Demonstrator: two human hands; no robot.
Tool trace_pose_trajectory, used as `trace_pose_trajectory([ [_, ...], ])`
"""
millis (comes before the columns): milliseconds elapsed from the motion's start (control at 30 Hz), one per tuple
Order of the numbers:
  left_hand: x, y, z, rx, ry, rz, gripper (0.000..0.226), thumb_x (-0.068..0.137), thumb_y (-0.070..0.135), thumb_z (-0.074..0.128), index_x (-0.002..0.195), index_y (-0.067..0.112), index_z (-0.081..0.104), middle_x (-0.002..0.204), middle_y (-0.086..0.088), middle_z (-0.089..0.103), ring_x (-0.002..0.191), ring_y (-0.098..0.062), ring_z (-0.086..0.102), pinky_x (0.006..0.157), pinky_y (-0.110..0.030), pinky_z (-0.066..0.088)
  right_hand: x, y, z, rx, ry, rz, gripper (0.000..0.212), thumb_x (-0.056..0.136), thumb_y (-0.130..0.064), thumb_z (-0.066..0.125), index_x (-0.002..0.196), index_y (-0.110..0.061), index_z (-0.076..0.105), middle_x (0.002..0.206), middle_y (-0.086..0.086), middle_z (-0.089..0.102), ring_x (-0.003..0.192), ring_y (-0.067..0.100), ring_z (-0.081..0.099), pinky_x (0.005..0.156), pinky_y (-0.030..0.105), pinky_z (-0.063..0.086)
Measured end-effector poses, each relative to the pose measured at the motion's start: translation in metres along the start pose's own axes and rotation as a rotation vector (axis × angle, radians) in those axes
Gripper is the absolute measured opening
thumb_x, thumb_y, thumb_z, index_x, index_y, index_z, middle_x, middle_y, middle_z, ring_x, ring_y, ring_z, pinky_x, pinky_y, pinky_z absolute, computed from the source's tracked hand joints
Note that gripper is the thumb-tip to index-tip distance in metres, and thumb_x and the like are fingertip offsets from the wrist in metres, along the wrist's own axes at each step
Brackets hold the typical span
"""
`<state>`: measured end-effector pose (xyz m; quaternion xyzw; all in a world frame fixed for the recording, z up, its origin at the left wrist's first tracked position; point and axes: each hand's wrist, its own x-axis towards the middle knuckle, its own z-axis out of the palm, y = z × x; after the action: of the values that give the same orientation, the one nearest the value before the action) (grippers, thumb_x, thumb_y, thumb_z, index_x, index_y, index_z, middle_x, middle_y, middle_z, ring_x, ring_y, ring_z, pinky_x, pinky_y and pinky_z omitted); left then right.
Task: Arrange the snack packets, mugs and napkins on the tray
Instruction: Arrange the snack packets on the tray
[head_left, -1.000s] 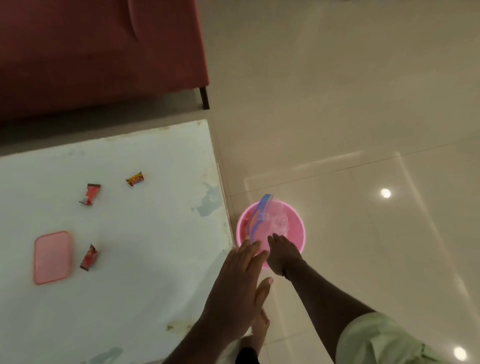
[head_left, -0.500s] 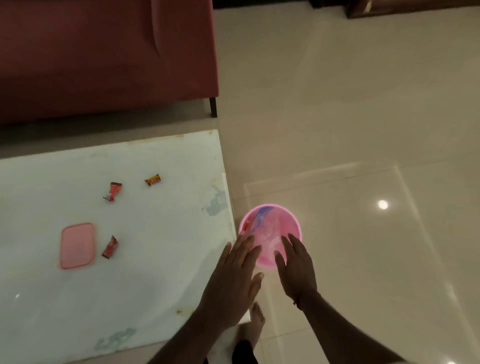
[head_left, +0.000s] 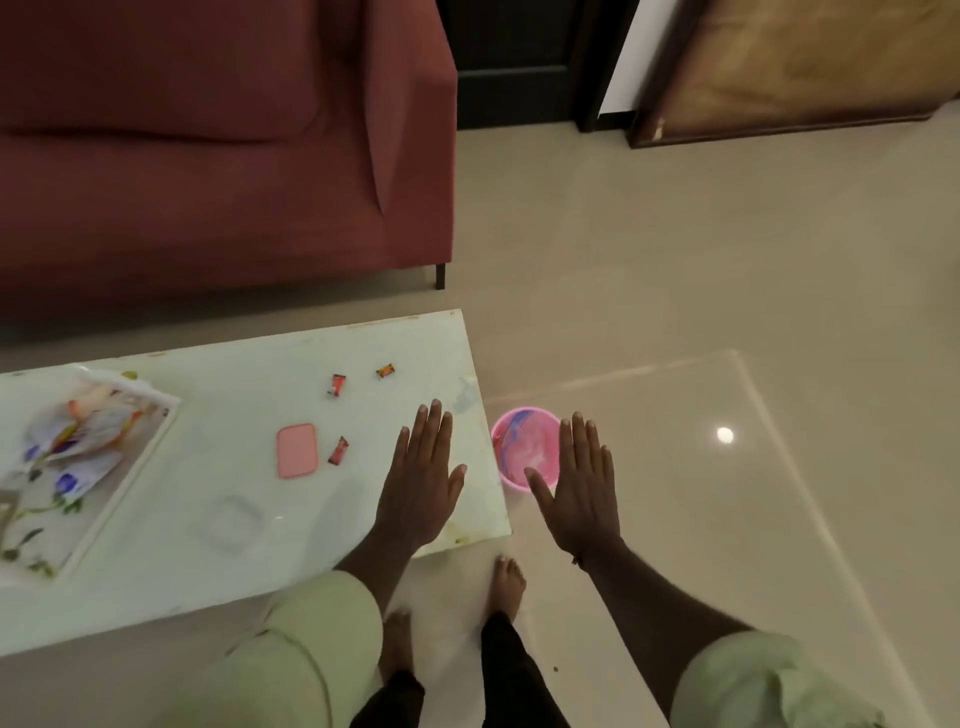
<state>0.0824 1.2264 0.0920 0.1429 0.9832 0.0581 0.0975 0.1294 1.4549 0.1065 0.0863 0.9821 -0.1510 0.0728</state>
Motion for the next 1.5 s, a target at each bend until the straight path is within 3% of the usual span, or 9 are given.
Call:
trace_pose_trajectory([
  [367,-0.113,-0.071,-0.062,0.014,0.119,0.022,0.069,0.098,0.046,0.029,0.154,0.008,0.014,0.163,-0.013,0.007,0.151,-0.029,0.007,0.118,-0.047,0.024,-0.085,-0.083,-0.025,0.001,0.127,-0.014,0.084,0.096,-0.061,0.031,0.158,-0.013,0.001,0.167,0.008,-0.002,0.154,0.024,-0.005,0.124,0.044,0.004],
  [633,-0.169,-0.103,-0.074,-0.016,0.171,-0.114,0.069,0.098,0.047,0.03,0.153,0.008,0.016,0.163,-0.013,0.007,0.151,-0.029,0.008,0.119,-0.046,0.024,-0.109,-0.121,-0.016,-0.053,0.1,-0.152,0.086,0.096,-0.063,0.031,0.158,-0.012,0.001,0.167,0.008,-0.001,0.154,0.024,-0.004,0.124,0.048,0.008],
  [867,-0.221,-0.155,-0.082,-0.054,0.223,-0.243,0.07,0.097,0.046,0.031,0.153,0.008,0.016,0.163,-0.013,0.009,0.15,-0.029,0.009,0.119,-0.046,0.022,-0.119,-0.189,-0.004,-0.036,0.105,-0.298,0.085,0.096,-0.062,0.035,0.158,-0.013,0.002,0.167,0.007,0.001,0.154,0.024,-0.003,0.124,0.045,0.003],
  [1300,-0.331,-0.358,-0.101,-0.06,0.252,-0.385,0.072,0.096,0.047,0.039,0.152,0.006,0.019,0.16,-0.015,0.02,0.149,-0.03,0.017,0.117,-0.047,0.027,-0.163,-0.402,0.064,-0.042,0.079,-0.437,0.088,0.094,-0.066,0.032,0.158,-0.014,0.003,0.167,0.006,-0.001,0.154,0.023,-0.006,0.125,0.046,0.007],
  [1500,-0.366,-0.453,-0.12,-0.089,0.25,-0.41,0.074,0.095,0.047,0.043,0.153,0.009,0.016,0.162,-0.011,0.017,0.15,-0.027,0.013,0.119,-0.044,0.021,-0.184,-0.499,0.096,0.007,0.055,-0.475,0.089,0.092,-0.067,0.033,0.158,-0.016,0.003,0.167,0.005,0.0,0.154,0.023,-0.004,0.124,0.045,0.005],
])
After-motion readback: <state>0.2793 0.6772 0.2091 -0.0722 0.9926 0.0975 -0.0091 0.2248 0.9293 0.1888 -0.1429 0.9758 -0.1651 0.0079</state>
